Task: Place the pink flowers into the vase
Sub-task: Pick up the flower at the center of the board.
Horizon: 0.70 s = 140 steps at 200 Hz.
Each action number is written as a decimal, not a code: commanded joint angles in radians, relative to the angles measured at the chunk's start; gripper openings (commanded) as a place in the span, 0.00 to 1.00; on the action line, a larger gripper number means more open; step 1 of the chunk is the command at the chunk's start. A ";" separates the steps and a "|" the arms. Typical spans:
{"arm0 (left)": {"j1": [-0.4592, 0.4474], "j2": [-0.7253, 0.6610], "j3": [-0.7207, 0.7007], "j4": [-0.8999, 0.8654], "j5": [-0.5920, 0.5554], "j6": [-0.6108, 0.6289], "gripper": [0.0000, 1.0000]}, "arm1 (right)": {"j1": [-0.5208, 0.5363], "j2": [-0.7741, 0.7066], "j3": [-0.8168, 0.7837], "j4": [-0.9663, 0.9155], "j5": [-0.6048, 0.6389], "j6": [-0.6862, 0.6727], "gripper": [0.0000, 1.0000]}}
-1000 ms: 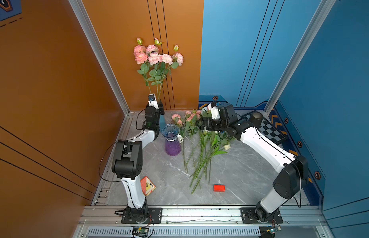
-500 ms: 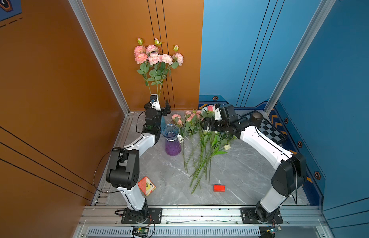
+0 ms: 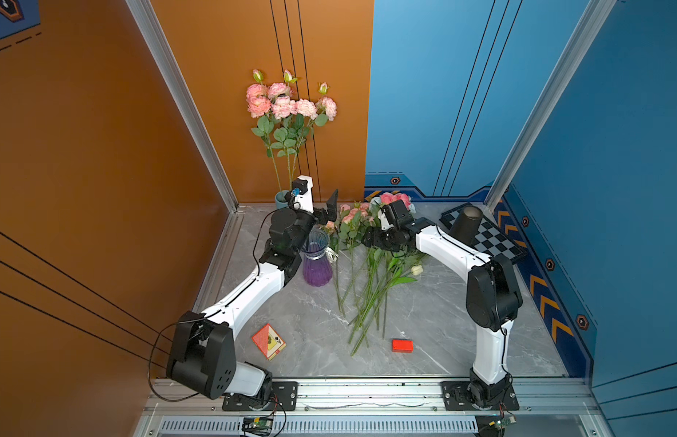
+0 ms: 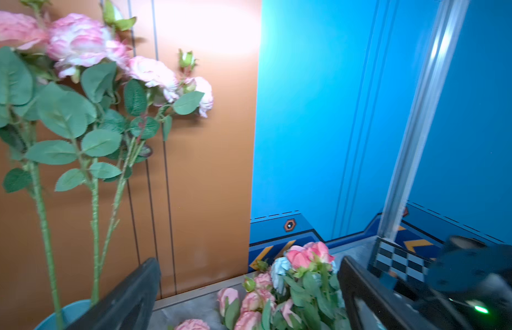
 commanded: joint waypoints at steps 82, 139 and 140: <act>-0.084 -0.170 -0.144 -0.255 0.094 -0.040 0.99 | -0.021 0.146 0.086 -0.004 -0.031 0.014 0.68; -0.089 -0.184 -0.133 -0.265 0.098 -0.045 0.99 | -0.031 0.199 0.114 0.011 -0.037 0.027 0.55; -0.089 -0.184 -0.133 -0.266 0.098 -0.045 0.99 | -0.031 0.200 0.115 0.011 -0.037 0.027 0.54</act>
